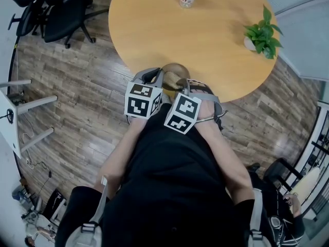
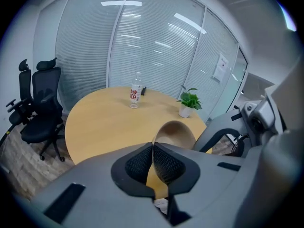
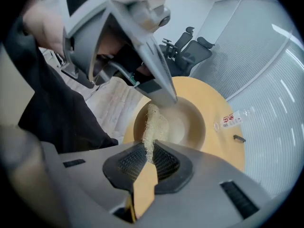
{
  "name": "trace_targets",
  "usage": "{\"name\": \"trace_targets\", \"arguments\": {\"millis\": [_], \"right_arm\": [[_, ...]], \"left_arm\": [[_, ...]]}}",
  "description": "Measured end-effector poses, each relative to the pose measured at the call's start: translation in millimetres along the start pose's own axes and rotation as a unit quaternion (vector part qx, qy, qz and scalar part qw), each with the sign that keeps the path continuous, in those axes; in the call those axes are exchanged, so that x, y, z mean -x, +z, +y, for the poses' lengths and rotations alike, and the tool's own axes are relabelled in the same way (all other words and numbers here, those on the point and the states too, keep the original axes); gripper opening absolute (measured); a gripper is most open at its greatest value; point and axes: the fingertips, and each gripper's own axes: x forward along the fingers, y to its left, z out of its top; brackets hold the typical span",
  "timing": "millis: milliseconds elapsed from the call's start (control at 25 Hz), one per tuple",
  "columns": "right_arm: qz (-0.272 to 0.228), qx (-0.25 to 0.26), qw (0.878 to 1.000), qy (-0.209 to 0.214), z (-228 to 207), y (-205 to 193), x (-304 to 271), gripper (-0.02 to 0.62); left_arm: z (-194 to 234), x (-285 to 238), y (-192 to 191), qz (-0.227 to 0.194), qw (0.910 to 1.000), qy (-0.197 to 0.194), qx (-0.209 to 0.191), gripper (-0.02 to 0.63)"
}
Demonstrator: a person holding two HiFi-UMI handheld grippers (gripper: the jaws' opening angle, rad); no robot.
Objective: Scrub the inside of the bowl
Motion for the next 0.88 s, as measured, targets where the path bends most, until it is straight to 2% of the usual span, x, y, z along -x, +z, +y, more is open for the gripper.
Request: {"name": "trace_targets", "arguments": {"millis": [120,280,360,560,640,760,880], "right_arm": [[-0.035,-0.093,0.994,0.042,5,5,4,0.04],[-0.073,-0.236,0.967,0.066,-6,0,5,0.04],[-0.09,-0.28,0.953,0.079,-10,1,6,0.04],[-0.121,-0.344,0.924,0.113,-12,5,5,0.04],[-0.144,-0.392,0.898,0.141,-12,8,5,0.04],[-0.185,-0.461,0.846,0.193,-14,15,10,0.04],[-0.214,-0.5,0.812,0.21,-22,18,15,0.04]], "left_arm": [[8,1,-3,-0.003,0.9999,0.009,0.009,0.02],[10,2,1,-0.016,0.9997,0.014,0.013,0.02],[6,3,4,-0.026,0.9996,0.006,0.01,0.02],[-8,6,13,-0.042,0.999,-0.012,-0.005,0.021],[-9,6,13,-0.044,0.9989,-0.017,-0.003,0.02],[-11,5,12,-0.044,0.9988,-0.023,0.001,0.02],[-10,3,11,-0.04,0.9991,-0.016,0.0,0.02]]}}
